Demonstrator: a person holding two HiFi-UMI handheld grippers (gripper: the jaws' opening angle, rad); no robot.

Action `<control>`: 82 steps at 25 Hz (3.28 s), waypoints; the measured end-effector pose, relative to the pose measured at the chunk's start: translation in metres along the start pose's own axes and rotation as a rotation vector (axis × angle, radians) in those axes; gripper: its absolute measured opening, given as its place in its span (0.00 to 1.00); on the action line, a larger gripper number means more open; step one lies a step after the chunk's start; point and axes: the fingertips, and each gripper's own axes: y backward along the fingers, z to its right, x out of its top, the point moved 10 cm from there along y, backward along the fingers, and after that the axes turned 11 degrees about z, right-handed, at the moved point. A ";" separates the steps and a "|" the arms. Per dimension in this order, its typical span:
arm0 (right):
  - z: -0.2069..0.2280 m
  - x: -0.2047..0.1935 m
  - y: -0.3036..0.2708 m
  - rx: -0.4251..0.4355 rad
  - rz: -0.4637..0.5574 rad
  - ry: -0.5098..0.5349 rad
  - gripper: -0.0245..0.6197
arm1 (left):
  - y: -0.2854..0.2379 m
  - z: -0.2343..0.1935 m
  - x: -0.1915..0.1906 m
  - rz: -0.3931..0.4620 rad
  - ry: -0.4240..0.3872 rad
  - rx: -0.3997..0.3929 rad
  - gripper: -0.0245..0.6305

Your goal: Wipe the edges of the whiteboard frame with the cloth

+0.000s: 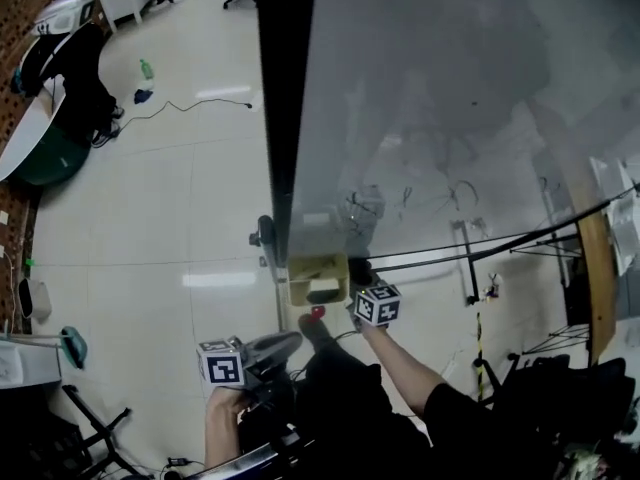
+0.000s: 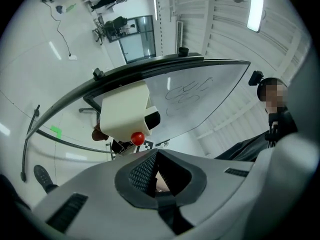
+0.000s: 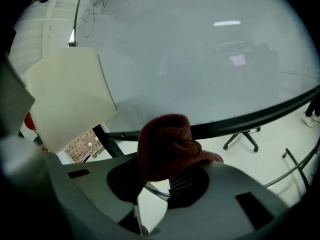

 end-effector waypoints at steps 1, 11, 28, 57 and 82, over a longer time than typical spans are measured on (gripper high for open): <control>-0.002 -0.002 0.000 -0.015 0.018 -0.009 0.17 | 0.004 0.000 0.003 -0.021 -0.003 -0.012 0.03; -0.024 -0.020 -0.008 -0.069 0.148 -0.101 0.17 | 0.026 -0.001 0.018 -0.133 -0.006 -0.056 0.03; -0.042 -0.040 -0.019 0.094 0.332 -0.272 0.17 | 0.009 -0.007 0.024 -0.174 0.015 0.077 0.03; -0.133 -0.068 -0.066 -0.084 0.487 -0.426 0.17 | 0.046 -0.031 0.126 -0.502 -0.080 -0.033 0.03; -0.216 -0.051 -0.057 -0.050 0.406 -0.695 0.16 | 0.056 -0.036 0.160 -0.380 -0.020 -0.150 0.03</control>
